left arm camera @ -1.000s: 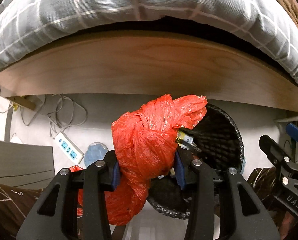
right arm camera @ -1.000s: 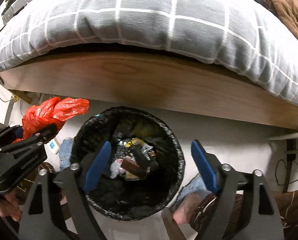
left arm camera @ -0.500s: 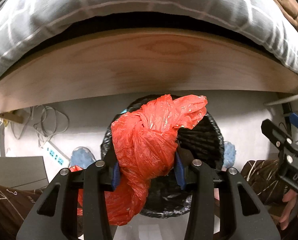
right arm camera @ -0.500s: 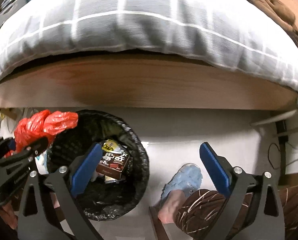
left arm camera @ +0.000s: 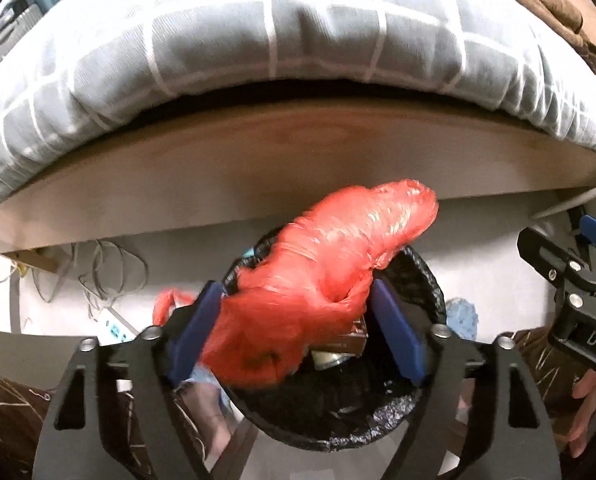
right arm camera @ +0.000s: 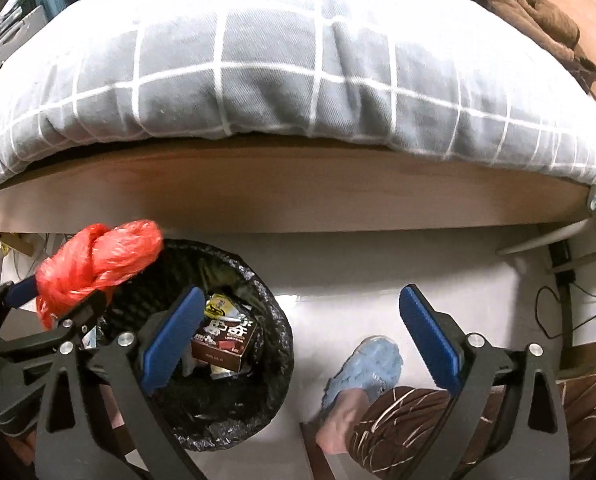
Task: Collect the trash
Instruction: 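Move both tools back up over the bed toward the white box and bubble wrap, then grasp the white mask bag with the left tool while the right tool grasps the white box, then carry the mask bag and white box with both tools over the bin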
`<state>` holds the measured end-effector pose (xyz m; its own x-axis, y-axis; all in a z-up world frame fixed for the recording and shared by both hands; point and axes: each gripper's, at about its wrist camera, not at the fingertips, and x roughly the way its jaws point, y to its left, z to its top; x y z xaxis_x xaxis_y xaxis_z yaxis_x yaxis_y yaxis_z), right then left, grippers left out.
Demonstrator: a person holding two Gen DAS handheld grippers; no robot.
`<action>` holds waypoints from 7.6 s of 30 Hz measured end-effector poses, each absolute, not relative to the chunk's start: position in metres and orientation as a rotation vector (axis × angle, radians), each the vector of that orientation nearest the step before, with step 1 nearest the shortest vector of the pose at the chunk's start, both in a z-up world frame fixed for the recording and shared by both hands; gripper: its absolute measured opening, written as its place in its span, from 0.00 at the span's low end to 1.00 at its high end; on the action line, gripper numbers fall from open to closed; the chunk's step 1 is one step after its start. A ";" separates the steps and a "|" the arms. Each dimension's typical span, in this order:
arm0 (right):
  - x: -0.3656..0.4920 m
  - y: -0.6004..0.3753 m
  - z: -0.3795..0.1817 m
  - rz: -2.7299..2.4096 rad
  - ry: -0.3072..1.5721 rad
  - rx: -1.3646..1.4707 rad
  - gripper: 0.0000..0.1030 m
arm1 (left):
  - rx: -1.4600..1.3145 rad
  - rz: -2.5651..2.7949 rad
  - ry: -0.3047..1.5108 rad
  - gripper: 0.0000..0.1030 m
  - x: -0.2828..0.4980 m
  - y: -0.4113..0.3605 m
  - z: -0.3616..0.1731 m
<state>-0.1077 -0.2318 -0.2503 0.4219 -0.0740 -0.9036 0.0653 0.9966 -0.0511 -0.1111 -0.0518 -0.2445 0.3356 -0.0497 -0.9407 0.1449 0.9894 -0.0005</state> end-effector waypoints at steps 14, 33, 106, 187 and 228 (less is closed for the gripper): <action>-0.093 -0.242 -0.157 -0.076 0.869 0.003 0.91 | 0.050 -0.127 1.028 0.95 -0.094 -0.053 -0.161; -0.028 -0.232 -0.090 -0.020 0.672 -0.040 0.91 | -0.011 -0.061 0.850 0.95 -0.010 -0.025 -0.087; 0.238 -0.246 -0.125 0.116 0.776 0.019 0.41 | 0.073 -0.201 0.962 0.36 0.343 -0.080 -0.119; 0.130 -0.224 -0.059 0.110 0.717 -0.003 0.37 | -0.037 -0.078 0.740 0.39 0.141 -0.017 -0.043; -0.068 -0.212 -0.024 0.092 0.662 0.020 0.37 | -0.069 -0.109 0.777 0.39 -0.060 -0.010 -0.015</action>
<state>-0.0681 -0.2116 -0.0240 0.7849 0.0914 -0.6129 -0.0789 0.9958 0.0475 -0.0604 -0.0104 -0.0148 0.7079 -0.1236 -0.6955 0.0730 0.9921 -0.1020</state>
